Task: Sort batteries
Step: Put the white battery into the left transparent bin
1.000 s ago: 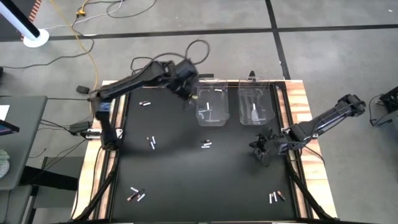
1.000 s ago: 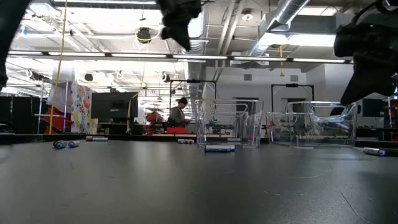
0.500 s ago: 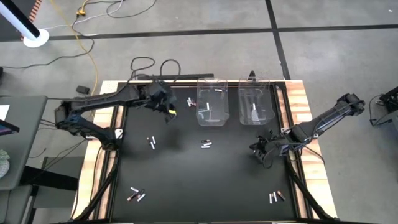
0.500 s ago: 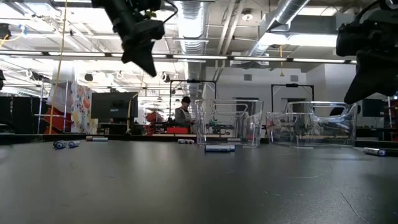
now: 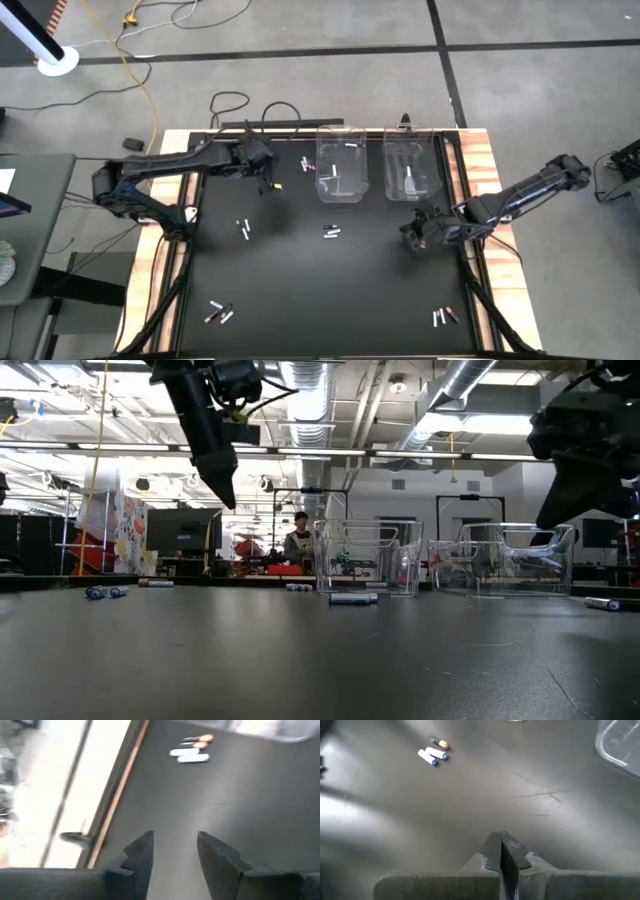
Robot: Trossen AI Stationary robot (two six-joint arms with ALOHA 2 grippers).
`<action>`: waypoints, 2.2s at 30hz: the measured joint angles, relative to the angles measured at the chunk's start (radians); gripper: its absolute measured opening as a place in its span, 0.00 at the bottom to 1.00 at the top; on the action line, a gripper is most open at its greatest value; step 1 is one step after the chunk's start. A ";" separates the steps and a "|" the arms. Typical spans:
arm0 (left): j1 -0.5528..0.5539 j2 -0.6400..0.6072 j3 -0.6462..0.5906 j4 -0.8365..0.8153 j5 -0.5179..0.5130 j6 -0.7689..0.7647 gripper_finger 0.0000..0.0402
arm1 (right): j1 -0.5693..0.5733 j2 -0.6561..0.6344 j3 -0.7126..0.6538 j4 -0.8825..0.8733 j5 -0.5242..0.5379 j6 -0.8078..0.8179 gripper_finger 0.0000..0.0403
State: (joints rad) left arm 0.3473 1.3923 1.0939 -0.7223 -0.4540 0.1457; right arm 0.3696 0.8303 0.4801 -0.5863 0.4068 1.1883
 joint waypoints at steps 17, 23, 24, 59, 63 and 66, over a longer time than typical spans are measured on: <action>0.308 0.016 0.000 0.275 0.453 0.057 0.34 | -0.111 0.002 0.000 0.072 0.003 0.009 0.04; 0.367 0.016 0.000 0.283 0.466 0.035 0.34 | -0.111 0.002 0.000 0.072 0.003 0.009 0.04; 0.367 0.017 0.000 0.284 0.469 0.043 0.35 | -0.111 0.002 0.000 0.073 0.003 0.009 0.04; 0.287 0.255 -0.185 0.451 0.576 0.031 0.62 | -0.107 0.002 0.000 0.133 -0.001 0.019 0.04; 0.287 0.218 -0.303 0.670 0.580 -0.015 0.62 | -0.107 0.002 0.000 0.132 -0.002 0.019 0.04; 0.287 0.197 -0.361 0.778 0.580 -0.046 0.62 | -0.107 0.002 0.000 0.131 -0.002 0.018 0.04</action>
State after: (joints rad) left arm 0.6342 1.5897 0.7329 0.0555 0.1261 0.0998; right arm 0.2623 0.8322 0.4805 -0.4553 0.4049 1.2064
